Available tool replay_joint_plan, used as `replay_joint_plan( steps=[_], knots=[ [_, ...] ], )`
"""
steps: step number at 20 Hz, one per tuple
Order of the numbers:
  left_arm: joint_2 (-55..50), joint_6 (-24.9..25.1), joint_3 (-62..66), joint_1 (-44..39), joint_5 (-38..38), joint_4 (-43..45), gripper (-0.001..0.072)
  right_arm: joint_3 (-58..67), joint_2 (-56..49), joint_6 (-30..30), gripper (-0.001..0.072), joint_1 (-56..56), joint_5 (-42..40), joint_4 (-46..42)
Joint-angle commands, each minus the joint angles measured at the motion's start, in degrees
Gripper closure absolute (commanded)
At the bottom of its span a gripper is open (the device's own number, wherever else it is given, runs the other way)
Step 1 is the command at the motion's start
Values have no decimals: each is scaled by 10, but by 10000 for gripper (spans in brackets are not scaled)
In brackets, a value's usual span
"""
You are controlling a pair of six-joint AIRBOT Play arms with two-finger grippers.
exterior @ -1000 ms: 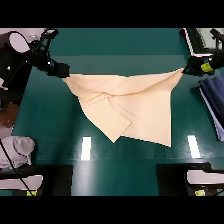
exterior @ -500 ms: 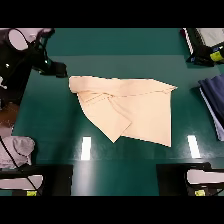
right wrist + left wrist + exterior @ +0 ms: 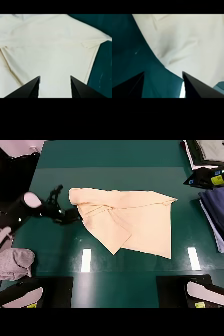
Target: Fold the shirts.
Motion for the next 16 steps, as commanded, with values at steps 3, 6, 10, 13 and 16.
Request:
replay_joint_plan(
  steps=[3,6,10,13,16],
  knots=[
    [21,2,-118,0,93,-98,164,-59,35,-3,279,0,-31,31],
    [18,4,-124,0,118,-116,164,-58,35,-3,279,0,-30,32],
    [-15,39,-124,0,117,-168,164,-58,35,-3,279,0,-28,31],
    [-35,48,-123,0,121,-196,165,-58,35,-3,279,0,-27,31],
    [-40,59,-123,0,122,-206,165,-58,35,-3,279,0,-28,31]
  ],
)
